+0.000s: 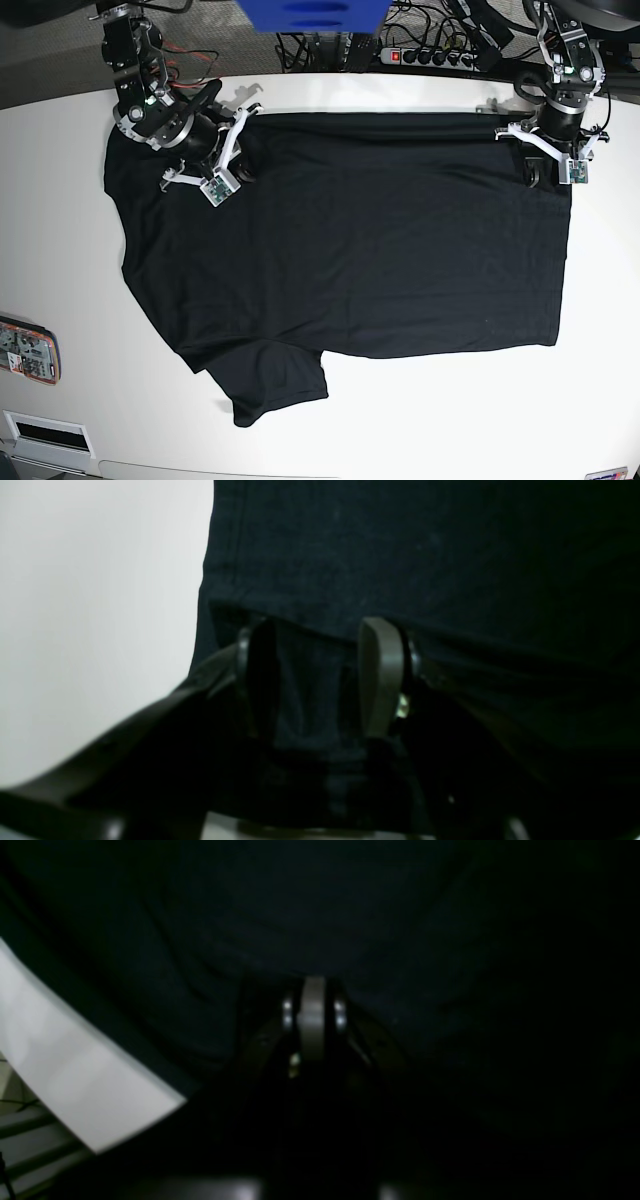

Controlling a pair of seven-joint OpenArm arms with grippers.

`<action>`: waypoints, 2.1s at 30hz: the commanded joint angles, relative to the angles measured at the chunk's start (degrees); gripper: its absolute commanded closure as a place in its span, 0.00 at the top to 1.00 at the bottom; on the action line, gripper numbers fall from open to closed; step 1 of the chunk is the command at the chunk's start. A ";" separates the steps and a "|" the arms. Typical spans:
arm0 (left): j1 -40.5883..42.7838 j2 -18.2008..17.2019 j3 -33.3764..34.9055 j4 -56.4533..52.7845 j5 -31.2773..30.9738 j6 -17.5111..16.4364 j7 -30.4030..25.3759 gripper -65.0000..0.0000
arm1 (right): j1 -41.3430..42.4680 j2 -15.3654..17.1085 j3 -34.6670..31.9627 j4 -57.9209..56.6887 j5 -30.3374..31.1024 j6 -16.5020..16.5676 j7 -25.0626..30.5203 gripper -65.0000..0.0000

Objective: Fold the T-shirt properly
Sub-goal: 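Shift the right gripper further onto the shirt near the sleeve, then slide the left gripper along the shirt side toward the hem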

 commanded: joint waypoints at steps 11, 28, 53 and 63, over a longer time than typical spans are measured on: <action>0.14 -0.69 -0.60 1.00 -0.40 0.19 -1.38 0.41 | 5.30 0.41 -2.68 0.91 0.46 -0.06 0.94 0.00; 0.41 -0.69 -0.60 1.00 -0.40 0.19 -1.38 0.41 | 15.23 -1.52 -11.38 -2.70 -25.30 -0.15 0.94 0.00; -9.35 -0.52 -0.60 2.06 17.10 0.28 -1.20 0.41 | 14.79 -2.84 -6.54 0.12 -27.58 -0.15 1.03 0.19; -30.98 -6.49 6.08 -3.30 26.95 -7.72 10.93 0.41 | 17.08 -2.84 -6.90 0.64 -27.58 2.40 -6.18 0.19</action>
